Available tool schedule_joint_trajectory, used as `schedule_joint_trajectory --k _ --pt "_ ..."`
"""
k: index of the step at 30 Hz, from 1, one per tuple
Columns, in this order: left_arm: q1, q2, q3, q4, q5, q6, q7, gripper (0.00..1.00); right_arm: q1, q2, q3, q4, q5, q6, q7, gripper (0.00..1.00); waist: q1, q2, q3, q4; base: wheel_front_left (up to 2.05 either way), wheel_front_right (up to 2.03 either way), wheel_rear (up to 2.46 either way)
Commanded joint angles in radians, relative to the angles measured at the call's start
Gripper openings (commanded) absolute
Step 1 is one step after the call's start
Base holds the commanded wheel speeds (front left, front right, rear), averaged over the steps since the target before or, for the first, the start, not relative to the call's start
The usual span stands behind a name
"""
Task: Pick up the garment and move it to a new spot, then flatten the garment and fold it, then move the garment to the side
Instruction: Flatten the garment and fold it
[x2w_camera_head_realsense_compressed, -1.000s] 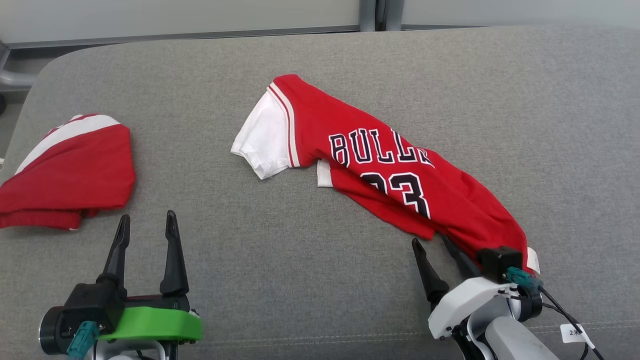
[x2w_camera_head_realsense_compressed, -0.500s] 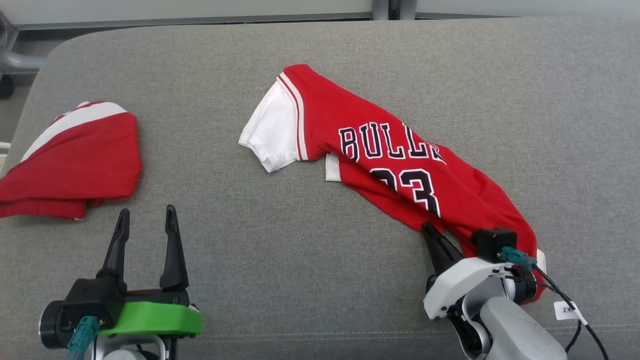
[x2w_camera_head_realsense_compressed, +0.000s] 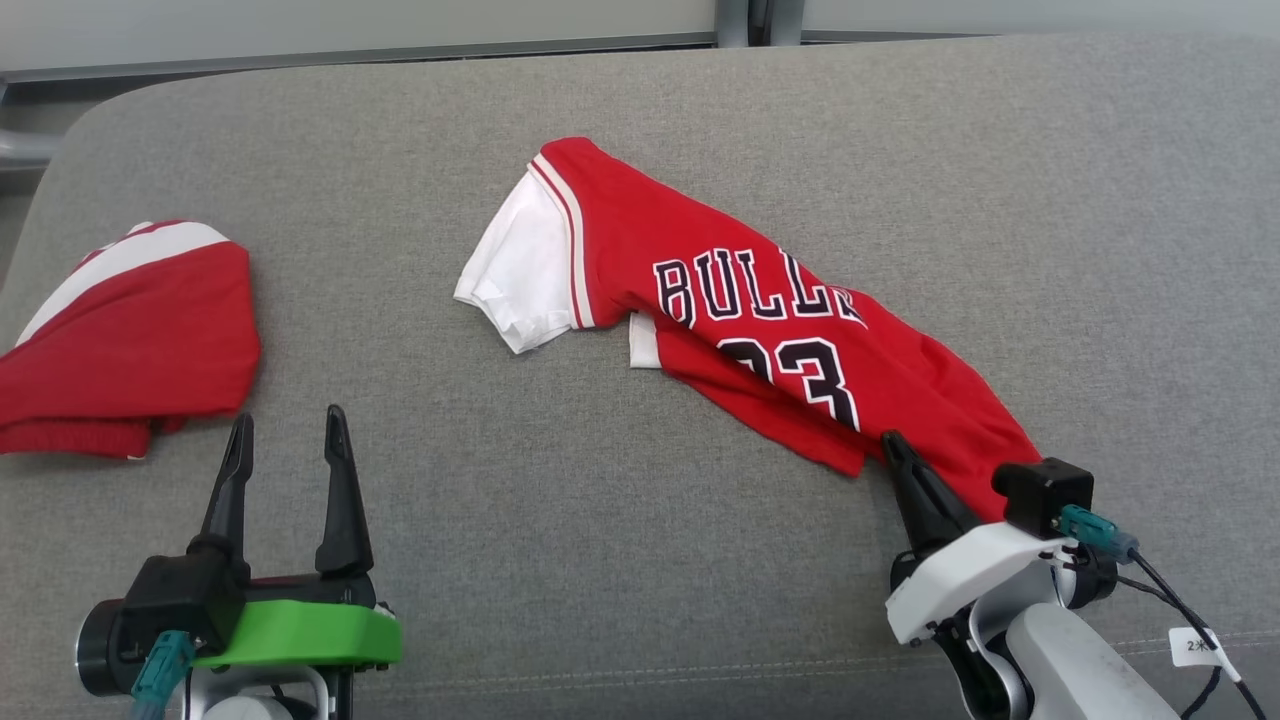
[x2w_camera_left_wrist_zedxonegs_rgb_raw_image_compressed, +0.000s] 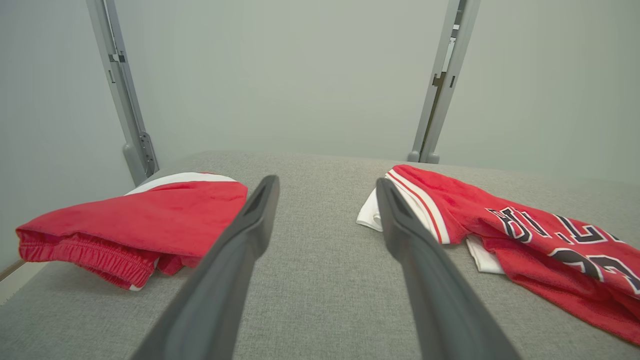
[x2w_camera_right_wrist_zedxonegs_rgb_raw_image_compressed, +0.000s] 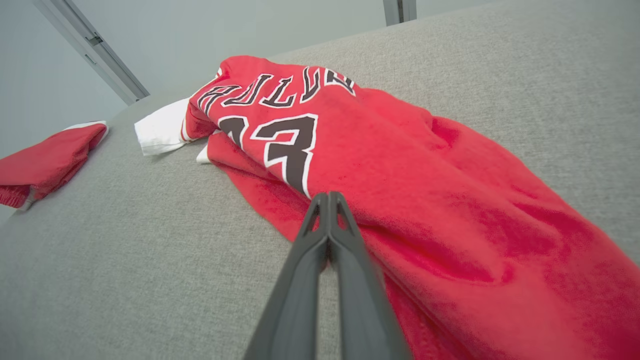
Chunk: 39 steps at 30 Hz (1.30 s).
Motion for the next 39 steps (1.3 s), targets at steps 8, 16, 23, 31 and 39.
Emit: schedule_joint_trajectory --k 8,16,23,31,39 --pt "0.022 -0.006 0.021 0.012 0.015 -0.014 -0.001 1.0 0.101 0.023 -0.1 -0.186 -0.119 -0.001 -0.002 1.0 0.0 -0.0001 -0.038 -0.034 0.0 0.0 0.0" --pt "0.053 0.01 0.015 0.023 0.023 -0.015 0.004 1.0 0.146 0.033 -0.174 -0.305 -0.243 -0.001 -0.002 1.0 0.0 -0.0001 -0.079 -0.066 0.0 0.0 0.0" --pt "0.086 0.024 0.008 0.04 0.018 -0.009 0.02 1.0 0.18 0.029 -0.23 -0.355 -0.317 -0.001 0.008 1.0 0.0 -0.0001 -0.128 -0.067 0.0 0.0 0.0" --pt "0.124 0.02 0.008 0.043 -0.004 -0.009 0.02 1.0 0.293 0.046 -0.257 -0.43 -0.363 -0.001 0.045 1.0 0.0 -0.0001 -0.172 -0.055 0.0 0.0 0.0" --pt "0.137 0.024 0.012 0.047 -0.008 -0.006 0.014 1.0 0.379 0.075 -0.267 -0.497 -0.382 -0.001 0.086 1.0 0.0 -0.0001 -0.182 -0.056 0.0 0.0 0.0"
